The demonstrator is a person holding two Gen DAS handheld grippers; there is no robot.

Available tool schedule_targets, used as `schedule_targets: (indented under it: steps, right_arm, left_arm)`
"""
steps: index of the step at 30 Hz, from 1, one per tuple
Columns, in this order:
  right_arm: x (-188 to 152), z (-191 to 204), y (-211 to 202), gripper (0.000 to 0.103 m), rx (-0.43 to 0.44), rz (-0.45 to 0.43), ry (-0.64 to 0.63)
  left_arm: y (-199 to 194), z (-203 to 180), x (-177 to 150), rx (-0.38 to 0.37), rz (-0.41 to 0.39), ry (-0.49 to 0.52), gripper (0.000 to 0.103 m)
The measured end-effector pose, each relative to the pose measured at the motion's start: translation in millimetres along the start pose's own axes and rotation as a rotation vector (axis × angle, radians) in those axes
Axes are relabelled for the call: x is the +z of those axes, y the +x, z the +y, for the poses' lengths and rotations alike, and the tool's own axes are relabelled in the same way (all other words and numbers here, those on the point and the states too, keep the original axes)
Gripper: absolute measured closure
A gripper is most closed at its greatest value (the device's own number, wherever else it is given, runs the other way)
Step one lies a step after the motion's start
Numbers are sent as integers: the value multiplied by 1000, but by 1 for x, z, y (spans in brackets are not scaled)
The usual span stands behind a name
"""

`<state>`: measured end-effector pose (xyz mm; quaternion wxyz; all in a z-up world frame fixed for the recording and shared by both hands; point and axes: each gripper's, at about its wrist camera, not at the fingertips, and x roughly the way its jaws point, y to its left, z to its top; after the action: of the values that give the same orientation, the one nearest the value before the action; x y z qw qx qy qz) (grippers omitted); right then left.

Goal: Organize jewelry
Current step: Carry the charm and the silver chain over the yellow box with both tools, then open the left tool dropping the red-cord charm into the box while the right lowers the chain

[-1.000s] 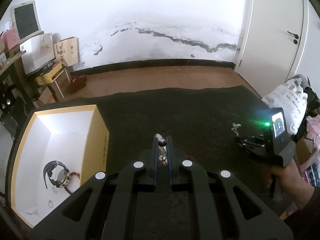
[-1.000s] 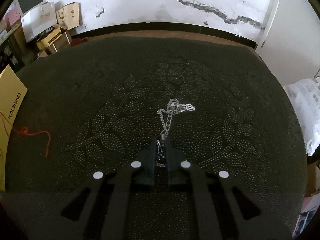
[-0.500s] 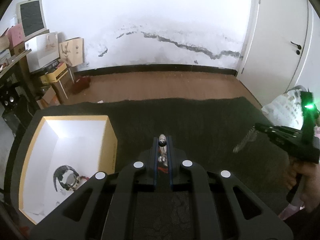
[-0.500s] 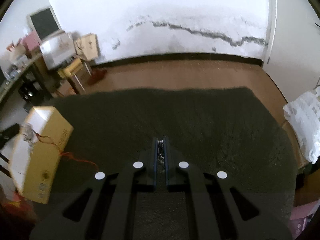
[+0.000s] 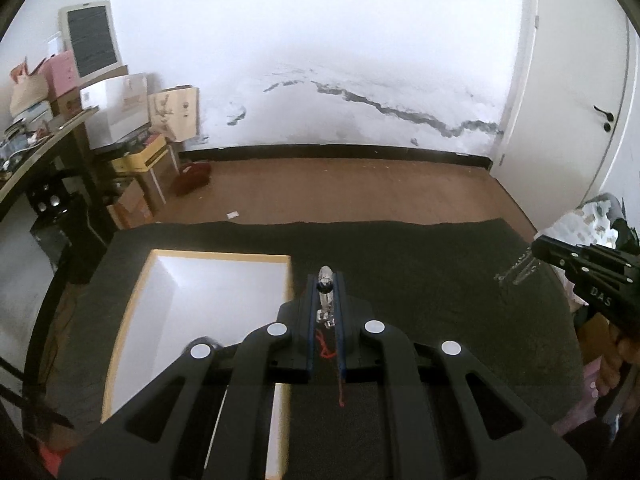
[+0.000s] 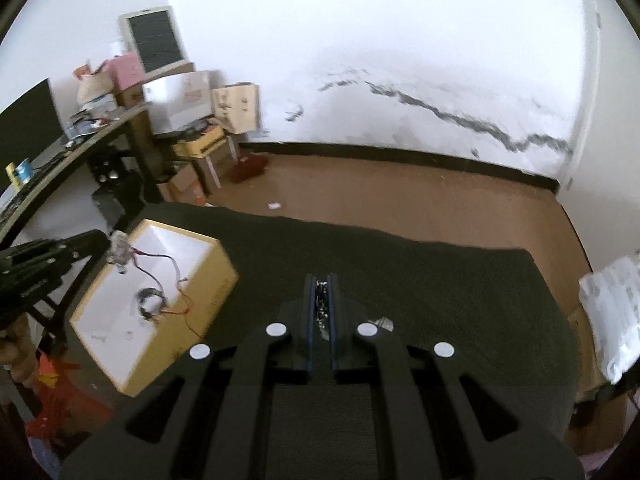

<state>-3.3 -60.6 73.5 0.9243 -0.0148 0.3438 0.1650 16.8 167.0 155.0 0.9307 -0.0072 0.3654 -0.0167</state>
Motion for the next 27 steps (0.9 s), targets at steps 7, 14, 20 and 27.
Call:
schedule_targets:
  steps: [7, 14, 20, 27]
  right_arm:
    - [29, 81, -14, 97, 78, -34, -77]
    - [46, 162, -9, 97, 155, -34, -159]
    - [49, 212, 22, 97, 186, 0, -200]
    - [44, 250, 64, 97, 208, 44, -246]
  left_arm:
    - [-50, 56, 13, 63, -39, -33, 95]
    - [-77, 107, 2, 137, -60, -50, 95]
    - [-55, 149, -25, 171, -29, -98, 95]
    - [4, 183, -63, 176, 56, -161, 95]
